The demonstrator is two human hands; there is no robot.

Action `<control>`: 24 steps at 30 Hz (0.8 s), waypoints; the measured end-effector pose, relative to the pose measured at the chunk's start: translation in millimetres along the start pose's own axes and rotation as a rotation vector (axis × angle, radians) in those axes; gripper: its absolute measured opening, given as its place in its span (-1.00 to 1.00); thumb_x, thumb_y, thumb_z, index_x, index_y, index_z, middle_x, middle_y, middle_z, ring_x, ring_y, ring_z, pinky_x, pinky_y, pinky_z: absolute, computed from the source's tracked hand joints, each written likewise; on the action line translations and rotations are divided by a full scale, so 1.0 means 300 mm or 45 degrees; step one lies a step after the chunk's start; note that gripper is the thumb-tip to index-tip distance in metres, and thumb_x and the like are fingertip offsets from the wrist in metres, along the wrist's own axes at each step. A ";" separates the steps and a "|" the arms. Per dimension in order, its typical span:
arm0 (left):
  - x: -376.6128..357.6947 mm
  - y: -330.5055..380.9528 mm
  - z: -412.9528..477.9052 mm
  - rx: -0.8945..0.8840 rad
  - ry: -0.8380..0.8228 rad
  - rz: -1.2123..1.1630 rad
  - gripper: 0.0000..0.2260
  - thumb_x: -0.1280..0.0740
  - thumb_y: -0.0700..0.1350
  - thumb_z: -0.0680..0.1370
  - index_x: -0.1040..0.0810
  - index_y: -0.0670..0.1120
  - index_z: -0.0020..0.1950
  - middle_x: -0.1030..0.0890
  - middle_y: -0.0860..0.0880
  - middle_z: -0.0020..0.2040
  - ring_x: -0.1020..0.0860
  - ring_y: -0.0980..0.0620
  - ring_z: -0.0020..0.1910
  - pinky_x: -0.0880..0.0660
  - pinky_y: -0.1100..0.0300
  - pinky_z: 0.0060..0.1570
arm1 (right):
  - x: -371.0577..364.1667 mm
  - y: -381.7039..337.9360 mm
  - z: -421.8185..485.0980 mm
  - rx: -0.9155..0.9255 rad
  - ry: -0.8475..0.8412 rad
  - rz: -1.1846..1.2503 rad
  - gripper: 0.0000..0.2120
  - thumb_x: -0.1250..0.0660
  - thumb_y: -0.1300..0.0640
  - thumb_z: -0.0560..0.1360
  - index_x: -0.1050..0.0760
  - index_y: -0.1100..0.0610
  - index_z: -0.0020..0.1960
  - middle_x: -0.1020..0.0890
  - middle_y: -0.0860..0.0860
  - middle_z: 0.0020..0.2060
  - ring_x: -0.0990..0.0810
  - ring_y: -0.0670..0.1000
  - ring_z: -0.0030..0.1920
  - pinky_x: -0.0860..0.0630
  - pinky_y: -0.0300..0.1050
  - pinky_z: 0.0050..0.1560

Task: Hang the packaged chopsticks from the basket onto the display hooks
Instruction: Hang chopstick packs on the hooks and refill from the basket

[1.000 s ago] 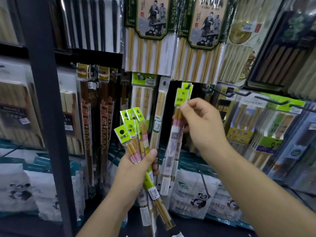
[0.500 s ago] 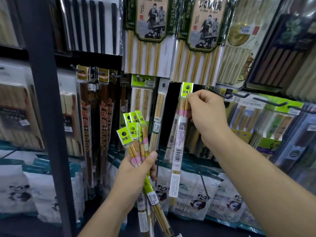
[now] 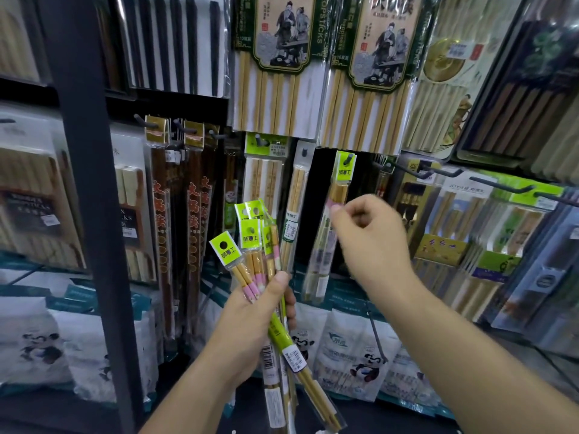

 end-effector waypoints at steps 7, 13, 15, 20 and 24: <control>-0.021 -0.014 -0.014 0.030 -0.106 -0.077 -0.79 -0.48 0.04 0.52 -0.71 -0.09 0.00 -0.68 -0.24 -0.11 -0.68 -0.15 -0.20 -0.65 -0.05 -0.19 | -0.148 0.036 -0.101 -0.132 -0.681 0.077 -0.80 -0.42 0.07 0.59 -0.61 0.18 -0.14 -0.56 -0.06 -0.42 -0.53 -0.04 -0.43 -0.51 -0.18 -0.39; 0.006 -0.006 0.000 -0.025 0.088 -0.074 -0.57 -0.46 0.05 0.42 -0.64 -0.25 0.12 -0.75 -0.21 -0.04 -0.73 -0.14 0.01 -0.68 0.04 -0.14 | -0.057 -0.007 -0.027 0.003 -0.247 0.099 -0.81 -0.39 -0.03 0.59 -0.65 0.04 -0.12 -0.67 0.11 -0.24 -0.60 0.03 -0.28 -0.57 -0.08 -0.21; 0.008 -0.007 -0.001 -0.022 0.098 -0.101 -0.59 -0.45 0.02 0.44 -0.62 -0.29 0.10 -0.73 -0.24 -0.09 -0.74 -0.14 -0.05 -0.68 0.06 -0.20 | -0.018 -0.024 0.015 0.001 -0.120 0.185 -0.76 -0.34 -0.05 0.62 -0.66 0.03 -0.13 -0.67 0.08 -0.25 -0.58 0.00 -0.27 -0.55 -0.09 -0.17; 0.008 -0.012 0.001 -0.041 0.093 -0.088 -0.57 -0.47 0.02 0.44 -0.60 -0.31 0.10 -0.67 -0.21 -0.14 -0.70 -0.18 -0.06 -0.68 -0.09 -0.13 | 0.027 -0.030 0.077 -0.001 0.032 0.216 -0.70 -0.32 -0.05 0.63 -0.63 0.08 -0.18 -0.48 -0.10 -0.41 -0.41 -0.14 -0.37 -0.41 -0.29 -0.29; 0.008 -0.011 0.001 -0.058 0.089 -0.083 -0.57 -0.47 0.02 0.45 -0.58 -0.31 0.11 -0.66 -0.19 -0.18 -0.70 -0.17 -0.10 -0.68 -0.10 -0.14 | 0.028 -0.013 0.084 -0.023 0.033 0.174 -0.68 -0.33 -0.05 0.63 -0.61 0.14 -0.18 -0.41 -0.17 -0.48 -0.36 -0.17 -0.41 -0.38 -0.37 -0.32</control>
Point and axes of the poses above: each hand's wrist, its own z-axis towards the middle knuckle, its own x-axis out of the back of the hand, y = z × x, the point moved 5 cm from there along z, towards the middle knuckle
